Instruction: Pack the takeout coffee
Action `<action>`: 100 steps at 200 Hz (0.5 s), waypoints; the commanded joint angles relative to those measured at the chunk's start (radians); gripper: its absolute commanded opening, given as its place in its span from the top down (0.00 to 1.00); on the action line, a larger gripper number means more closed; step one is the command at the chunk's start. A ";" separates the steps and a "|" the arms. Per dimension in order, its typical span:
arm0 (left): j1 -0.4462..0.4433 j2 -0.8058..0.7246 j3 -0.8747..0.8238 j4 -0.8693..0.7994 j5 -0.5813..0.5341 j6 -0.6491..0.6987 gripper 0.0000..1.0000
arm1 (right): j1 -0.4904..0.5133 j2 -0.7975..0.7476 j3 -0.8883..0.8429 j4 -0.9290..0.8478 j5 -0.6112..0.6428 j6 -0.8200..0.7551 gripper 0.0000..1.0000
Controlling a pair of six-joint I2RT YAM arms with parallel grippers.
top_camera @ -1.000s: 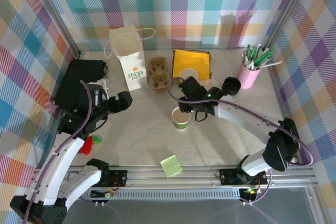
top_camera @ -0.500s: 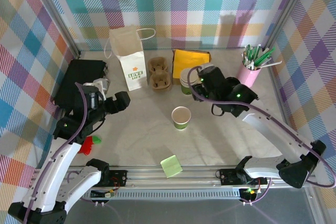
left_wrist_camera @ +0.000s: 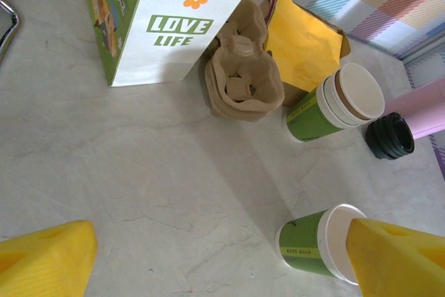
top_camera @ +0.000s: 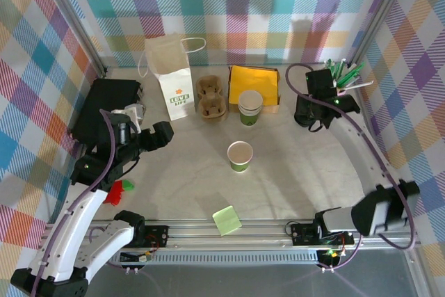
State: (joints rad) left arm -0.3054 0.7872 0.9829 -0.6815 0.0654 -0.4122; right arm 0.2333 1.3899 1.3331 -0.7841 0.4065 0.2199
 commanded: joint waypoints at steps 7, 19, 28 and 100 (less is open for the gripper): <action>-0.009 -0.022 0.001 0.003 0.017 -0.011 0.08 | -0.037 0.115 0.035 0.038 -0.067 0.001 0.40; -0.009 -0.025 0.000 0.005 0.018 -0.010 0.08 | -0.043 0.168 0.053 0.047 -0.078 0.004 0.42; -0.009 -0.026 -0.001 0.005 0.019 -0.011 0.08 | -0.043 0.207 0.074 0.044 -0.076 0.007 0.43; -0.009 -0.026 -0.010 0.011 0.028 -0.012 0.08 | -0.055 0.412 0.159 0.076 -0.081 0.024 0.45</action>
State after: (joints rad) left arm -0.3054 0.7746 0.9825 -0.6792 0.0704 -0.4122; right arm 0.1890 1.7576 1.4525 -0.7292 0.3386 0.2272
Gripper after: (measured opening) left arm 0.921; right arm 0.556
